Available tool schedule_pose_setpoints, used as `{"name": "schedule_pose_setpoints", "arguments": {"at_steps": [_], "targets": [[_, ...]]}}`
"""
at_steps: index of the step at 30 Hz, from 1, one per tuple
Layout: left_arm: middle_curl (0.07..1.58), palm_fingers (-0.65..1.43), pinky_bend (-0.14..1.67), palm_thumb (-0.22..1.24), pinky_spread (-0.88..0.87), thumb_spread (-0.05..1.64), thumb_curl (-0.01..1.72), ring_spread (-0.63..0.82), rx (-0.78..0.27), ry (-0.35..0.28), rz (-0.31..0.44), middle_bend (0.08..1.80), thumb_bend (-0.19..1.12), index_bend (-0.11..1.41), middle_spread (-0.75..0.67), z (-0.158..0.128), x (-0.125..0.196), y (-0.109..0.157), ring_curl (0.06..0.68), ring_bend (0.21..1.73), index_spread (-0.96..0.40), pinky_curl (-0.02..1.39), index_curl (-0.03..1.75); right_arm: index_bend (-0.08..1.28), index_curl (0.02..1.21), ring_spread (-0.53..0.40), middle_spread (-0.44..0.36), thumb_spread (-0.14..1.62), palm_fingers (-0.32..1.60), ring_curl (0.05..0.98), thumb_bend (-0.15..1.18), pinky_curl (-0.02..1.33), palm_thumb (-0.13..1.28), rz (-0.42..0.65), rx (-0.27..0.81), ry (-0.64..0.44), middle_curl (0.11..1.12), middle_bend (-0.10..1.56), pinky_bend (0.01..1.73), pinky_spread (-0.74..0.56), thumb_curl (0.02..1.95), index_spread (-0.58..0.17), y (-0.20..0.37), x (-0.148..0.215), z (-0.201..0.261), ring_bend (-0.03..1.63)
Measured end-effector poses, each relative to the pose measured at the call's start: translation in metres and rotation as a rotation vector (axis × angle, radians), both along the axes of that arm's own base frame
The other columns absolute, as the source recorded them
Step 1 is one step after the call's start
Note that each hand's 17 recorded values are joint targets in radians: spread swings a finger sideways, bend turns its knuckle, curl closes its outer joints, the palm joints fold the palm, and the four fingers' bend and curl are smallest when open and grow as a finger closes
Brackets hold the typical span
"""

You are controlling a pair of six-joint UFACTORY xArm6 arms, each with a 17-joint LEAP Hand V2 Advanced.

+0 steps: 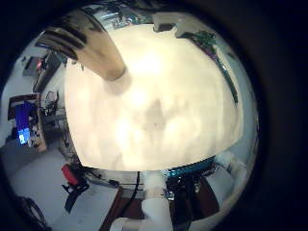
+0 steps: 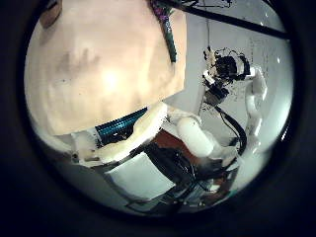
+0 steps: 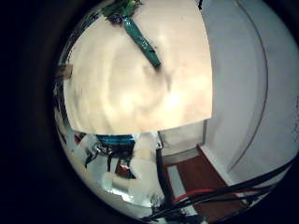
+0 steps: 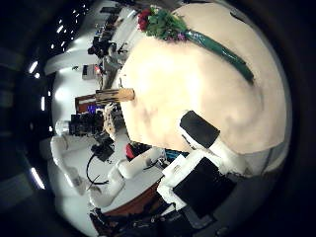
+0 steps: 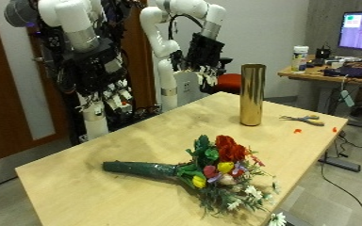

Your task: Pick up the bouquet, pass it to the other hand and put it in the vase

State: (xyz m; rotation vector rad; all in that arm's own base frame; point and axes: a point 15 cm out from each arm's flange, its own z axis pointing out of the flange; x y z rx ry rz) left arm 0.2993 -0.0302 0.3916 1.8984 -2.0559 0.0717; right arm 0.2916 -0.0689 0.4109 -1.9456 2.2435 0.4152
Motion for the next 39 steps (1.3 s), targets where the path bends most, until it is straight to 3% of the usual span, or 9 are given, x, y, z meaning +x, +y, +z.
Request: {"name": "schedule_pose_setpoints", "arguments": {"at_steps": [12,15,17,25,30,32,36,37,39], "targets": [[0.32,0.37,0.18,0.34,0.35,1.07,0.29,0.4,-0.001,0.002,0.013,0.19,-0.02,0.26,0.1,-0.002,-0.001,0.003,0.167,0.4,-0.1,0.24,0.47,0.17,0.31,0.195,0.163,1.16,0.32,0.193,-0.02,0.27,0.62,0.025,0.002,0.008,0.36,0.25,0.33,0.42,0.34,-0.188,0.006,0.001,-0.001,0.55],[0.32,0.36,0.19,0.34,0.35,1.07,0.29,0.38,0.001,0.003,0.014,0.18,-0.02,0.27,0.07,-0.004,-0.001,0.004,0.165,0.38,-0.1,0.23,0.48,0.14,0.3,0.195,0.161,1.16,0.31,0.194,-0.02,0.28,0.62,0.024,0.004,0.008,0.36,0.26,0.33,0.42,0.34,-0.148,0.005,0.002,-0.002,0.55],[0.31,0.34,0.2,0.34,0.35,1.07,0.29,0.39,0.0,0.002,0.011,0.17,-0.02,0.28,0.13,-0.004,-0.002,0.006,0.164,0.37,-0.1,0.24,0.48,0.17,0.3,0.195,0.162,1.16,0.32,0.192,-0.02,0.27,0.62,0.023,0.003,0.005,0.36,0.27,0.33,0.42,0.34,-0.172,0.005,0.003,-0.002,0.55],[0.3,0.36,0.19,0.34,0.35,1.07,0.29,0.42,-0.009,-0.05,-0.045,0.18,-0.02,0.27,0.14,0.012,-0.004,0.005,0.165,0.39,-0.1,0.24,0.48,0.16,0.31,0.195,0.161,1.16,0.33,0.19,-0.02,0.27,0.62,-0.011,0.007,0.024,0.35,0.25,0.32,0.42,0.34,-0.169,-0.001,0.01,-0.009,0.54],[0.31,0.36,0.19,0.34,0.35,1.07,0.29,0.43,-0.023,-0.054,-0.052,0.19,-0.02,0.28,0.16,0.011,-0.003,0.009,0.164,0.38,-0.1,0.24,0.48,0.17,0.33,0.18,0.143,1.16,0.35,0.186,-0.02,0.26,0.63,-0.04,0.001,0.037,0.35,0.25,0.29,0.41,0.34,-0.124,-0.005,0.033,-0.023,0.54],[0.31,0.37,0.19,0.34,0.34,1.07,0.29,0.39,-0.031,-0.051,-0.053,0.18,-0.02,0.28,0.11,0.01,-0.004,0.009,0.166,0.39,-0.1,0.24,0.48,0.15,0.32,0.172,0.107,1.16,0.33,0.189,-0.02,0.27,0.63,-0.036,0.007,0.06,0.35,0.23,0.31,0.41,0.35,-0.192,-0.004,0.045,-0.033,0.55],[0.3,0.35,0.2,0.34,0.35,1.07,0.29,0.38,-0.038,-0.039,-0.055,0.17,-0.02,0.29,0.11,0.003,-0.005,0.01,0.166,0.39,-0.11,0.25,0.48,0.12,0.27,0.164,0.097,1.16,0.26,0.205,-0.01,0.29,0.64,-0.053,0.006,0.086,0.36,0.27,0.37,0.4,0.35,-0.219,-0.007,0.072,-0.057,0.6],[0.3,0.36,0.19,0.34,0.35,1.07,0.29,0.39,-0.039,-0.036,-0.051,0.18,-0.02,0.28,0.12,0.002,-0.005,0.011,0.165,0.39,-0.11,0.25,0.48,0.19,0.28,0.161,0.134,1.15,0.29,0.199,-0.02,0.28,0.64,-0.059,0.002,0.082,0.37,0.28,0.36,0.4,0.35,-0.166,-0.008,0.079,-0.063,0.59],[0.3,0.35,0.19,0.34,0.35,1.07,0.29,0.39,-0.043,-0.025,-0.045,0.18,-0.02,0.29,0.15,-0.003,-0.006,0.012,0.165,0.38,-0.1,0.25,0.48,0.2,0.29,0.167,0.16,1.15,0.31,0.192,-0.03,0.27,0.62,-0.07,-0.01,0.055,0.36,0.28,0.34,0.39,0.35,-0.175,-0.011,0.089,-0.069,0.57]]}}
